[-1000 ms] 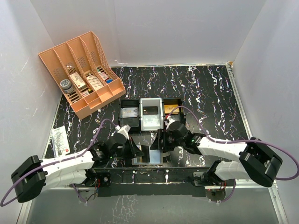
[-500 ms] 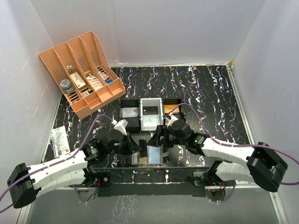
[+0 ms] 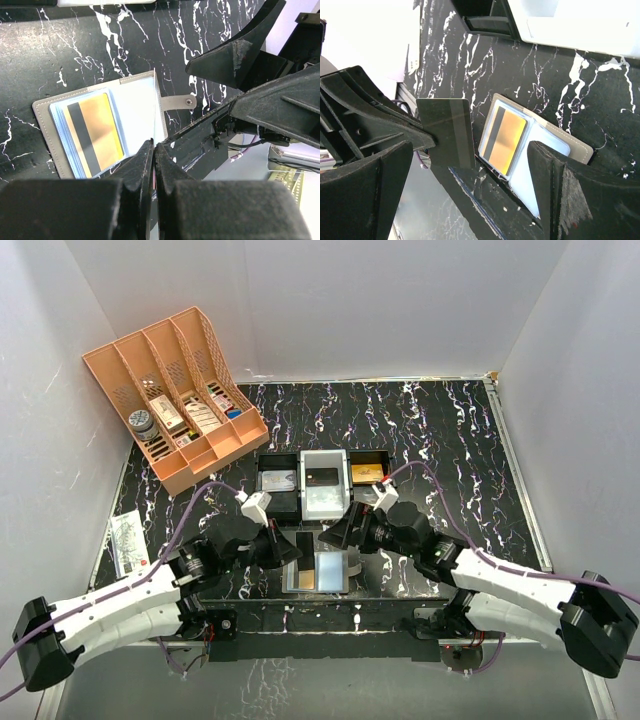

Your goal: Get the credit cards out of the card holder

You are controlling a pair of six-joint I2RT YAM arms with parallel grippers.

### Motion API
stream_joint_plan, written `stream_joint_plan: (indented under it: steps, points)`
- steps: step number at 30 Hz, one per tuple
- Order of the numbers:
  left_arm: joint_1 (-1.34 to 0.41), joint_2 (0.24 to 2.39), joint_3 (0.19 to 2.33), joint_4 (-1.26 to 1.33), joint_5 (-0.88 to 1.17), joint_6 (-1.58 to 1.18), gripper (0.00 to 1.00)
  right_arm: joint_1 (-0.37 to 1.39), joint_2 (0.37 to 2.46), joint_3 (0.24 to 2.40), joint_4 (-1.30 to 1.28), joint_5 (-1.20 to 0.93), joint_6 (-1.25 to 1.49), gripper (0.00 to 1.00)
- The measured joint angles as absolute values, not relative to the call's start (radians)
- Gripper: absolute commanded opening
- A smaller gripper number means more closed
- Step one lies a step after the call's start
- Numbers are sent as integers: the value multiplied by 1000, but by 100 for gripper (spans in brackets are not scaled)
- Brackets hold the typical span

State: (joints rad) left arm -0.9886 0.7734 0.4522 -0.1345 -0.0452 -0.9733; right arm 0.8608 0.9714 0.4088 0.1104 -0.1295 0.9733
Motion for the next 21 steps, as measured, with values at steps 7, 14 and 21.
stream_joint_plan:
  steps: [7,14,21]
  points:
    - [-930,751,446,-52,55,-943,0,847,933,330,220,-178,972,98]
    - [-730,693,371,35,222,-939,0,842,910,262,249,-224,984,98]
    - [-696,669,292,146,341,-968,0,842,895,247,324,-286,999,90]
